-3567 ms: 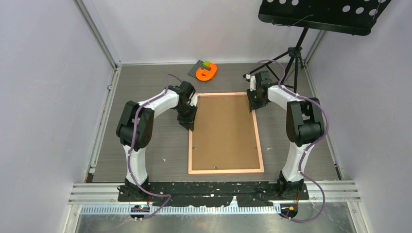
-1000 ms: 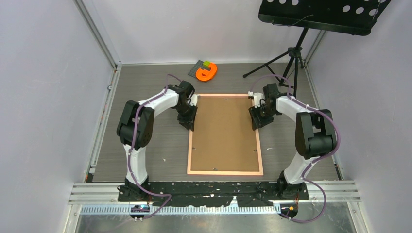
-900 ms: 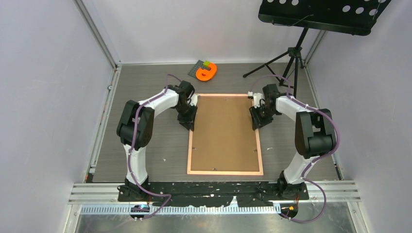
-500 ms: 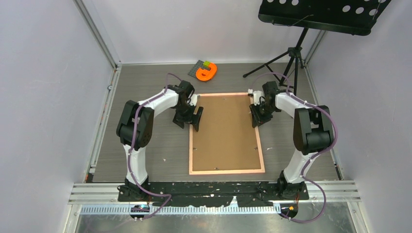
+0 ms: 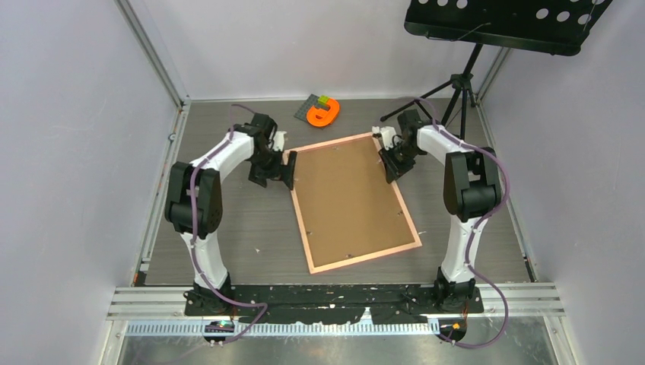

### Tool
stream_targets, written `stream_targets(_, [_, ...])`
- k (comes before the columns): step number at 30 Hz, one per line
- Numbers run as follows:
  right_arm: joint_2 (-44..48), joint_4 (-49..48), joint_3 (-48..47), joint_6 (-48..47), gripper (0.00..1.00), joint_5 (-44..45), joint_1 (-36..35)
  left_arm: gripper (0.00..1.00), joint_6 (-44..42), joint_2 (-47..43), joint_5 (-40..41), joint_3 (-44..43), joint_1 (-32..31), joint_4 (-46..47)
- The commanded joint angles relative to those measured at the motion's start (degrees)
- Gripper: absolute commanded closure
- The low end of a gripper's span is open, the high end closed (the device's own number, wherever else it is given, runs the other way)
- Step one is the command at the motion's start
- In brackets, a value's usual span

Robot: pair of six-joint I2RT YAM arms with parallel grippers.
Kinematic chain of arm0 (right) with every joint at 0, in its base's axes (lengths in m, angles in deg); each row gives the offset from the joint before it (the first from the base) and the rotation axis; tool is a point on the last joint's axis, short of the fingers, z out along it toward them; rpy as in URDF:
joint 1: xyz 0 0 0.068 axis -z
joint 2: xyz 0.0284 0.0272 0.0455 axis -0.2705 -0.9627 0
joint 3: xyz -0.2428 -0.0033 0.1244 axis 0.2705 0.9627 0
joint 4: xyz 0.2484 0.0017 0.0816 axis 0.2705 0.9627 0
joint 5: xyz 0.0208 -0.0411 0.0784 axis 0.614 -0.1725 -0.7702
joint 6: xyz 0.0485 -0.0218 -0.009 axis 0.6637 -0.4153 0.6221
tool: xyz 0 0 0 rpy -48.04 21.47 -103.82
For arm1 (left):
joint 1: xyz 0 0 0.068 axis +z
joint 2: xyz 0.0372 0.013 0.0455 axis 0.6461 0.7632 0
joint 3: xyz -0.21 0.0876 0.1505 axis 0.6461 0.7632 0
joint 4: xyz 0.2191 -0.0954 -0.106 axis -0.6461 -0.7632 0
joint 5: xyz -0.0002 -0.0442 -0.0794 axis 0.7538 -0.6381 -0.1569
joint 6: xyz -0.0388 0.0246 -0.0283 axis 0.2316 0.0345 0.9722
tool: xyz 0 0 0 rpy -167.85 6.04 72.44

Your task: Put the photo into the frame

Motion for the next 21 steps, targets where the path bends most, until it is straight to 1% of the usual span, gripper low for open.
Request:
stream_targets(1, [-4.04,0.63,-7.55,-8.4,0.94,-0.38,-3.03,0.0,-2.37,-3.03,-0.1,-2.9,3.64,-2.37])
stream_targets(4, [-6.88,2.83,-11.28,-12.57,0.94,-1.11,-4.95,0.0,-4.0,-3.07,0.24,-4.26,5.47,-3.42])
stream_targets(9, [-11.66,7.88,-19.02,-20.61,0.94,-2.18,-7.1,0.0,-7.9,-3.29,2.63,-6.21,5.7,-4.84])
stream_targets(13, [-16.37,14.6,-27.47,-26.52,0.94,-4.17,-8.17,0.0,-8.29,-2.38,2.82,-8.44,5.7,-6.78])
stream_targets(16, [-19.05,19.84,-33.2,-31.74,0.94,-4.02,-8.95,0.0,-9.96,-1.79,2.93,-9.23,5.7,-7.48])
stream_targets(18, [-20.67,22.06,-35.21,-34.82,0.94,-3.64,-9.92,0.0,-10.21,-1.22,2.94,-10.06,5.69,-7.87])
stream_targets(21, [-20.79,23.96,-35.75,-38.74,0.94,-3.4,-11.03,0.0,-10.56,0.1,2.8,-11.48,5.7,-8.36])
